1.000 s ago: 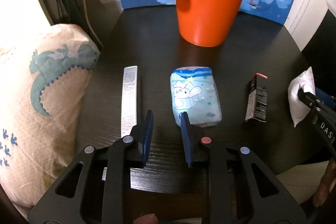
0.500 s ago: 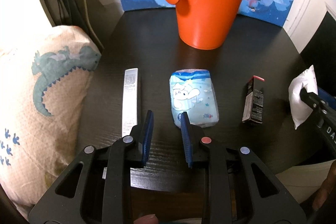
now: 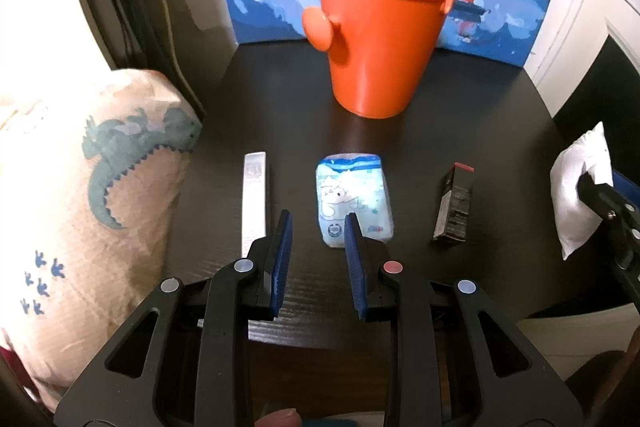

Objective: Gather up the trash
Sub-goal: 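Lift the white tissue with the right gripper over the orange bucket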

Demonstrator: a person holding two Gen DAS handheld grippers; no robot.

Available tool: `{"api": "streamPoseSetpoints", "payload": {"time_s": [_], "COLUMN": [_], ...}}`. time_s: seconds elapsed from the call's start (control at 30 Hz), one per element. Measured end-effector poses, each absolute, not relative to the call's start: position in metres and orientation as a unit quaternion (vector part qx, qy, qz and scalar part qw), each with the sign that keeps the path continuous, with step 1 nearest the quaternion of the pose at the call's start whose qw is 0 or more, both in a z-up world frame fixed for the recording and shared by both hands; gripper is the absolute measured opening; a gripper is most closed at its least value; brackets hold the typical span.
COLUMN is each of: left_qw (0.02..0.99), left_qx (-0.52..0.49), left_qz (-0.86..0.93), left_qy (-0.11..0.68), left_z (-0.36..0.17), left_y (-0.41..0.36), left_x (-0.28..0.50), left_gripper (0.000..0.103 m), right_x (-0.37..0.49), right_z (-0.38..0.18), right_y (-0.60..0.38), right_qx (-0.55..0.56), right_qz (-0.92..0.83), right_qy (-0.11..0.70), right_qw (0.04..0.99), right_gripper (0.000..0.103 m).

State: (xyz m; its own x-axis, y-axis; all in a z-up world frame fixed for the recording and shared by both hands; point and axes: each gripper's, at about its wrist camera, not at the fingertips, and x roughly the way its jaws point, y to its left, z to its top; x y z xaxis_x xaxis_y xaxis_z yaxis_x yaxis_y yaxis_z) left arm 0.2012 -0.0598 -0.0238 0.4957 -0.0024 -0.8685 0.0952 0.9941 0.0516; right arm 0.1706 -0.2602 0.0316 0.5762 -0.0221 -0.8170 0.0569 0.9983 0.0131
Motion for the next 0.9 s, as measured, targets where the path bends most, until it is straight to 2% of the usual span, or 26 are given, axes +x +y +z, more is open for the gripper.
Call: {"api": "streamPoseSetpoints", "payload": {"time_s": [0.6,0.9], "left_qw": [0.889,0.893], "left_qx": [0.042,0.040], "left_qz": [-0.027,-0.032], "left_qy": [0.456,0.447], "left_z": [0.051,0.063], "left_y": [-0.048,-0.046], "left_x": [0.155,0.145], "left_gripper": [0.027,0.027], "right_x": [0.117,0.106], "right_z": [0.099,0.118], "right_y": [-0.251,-0.240], "right_qx": [0.021,0.013], "right_qz": [0.001,0.017], "right_qy": [0.422,0.408], "right_qw": [0.906,0.913], "right_gripper": [0.039,0.039]}}
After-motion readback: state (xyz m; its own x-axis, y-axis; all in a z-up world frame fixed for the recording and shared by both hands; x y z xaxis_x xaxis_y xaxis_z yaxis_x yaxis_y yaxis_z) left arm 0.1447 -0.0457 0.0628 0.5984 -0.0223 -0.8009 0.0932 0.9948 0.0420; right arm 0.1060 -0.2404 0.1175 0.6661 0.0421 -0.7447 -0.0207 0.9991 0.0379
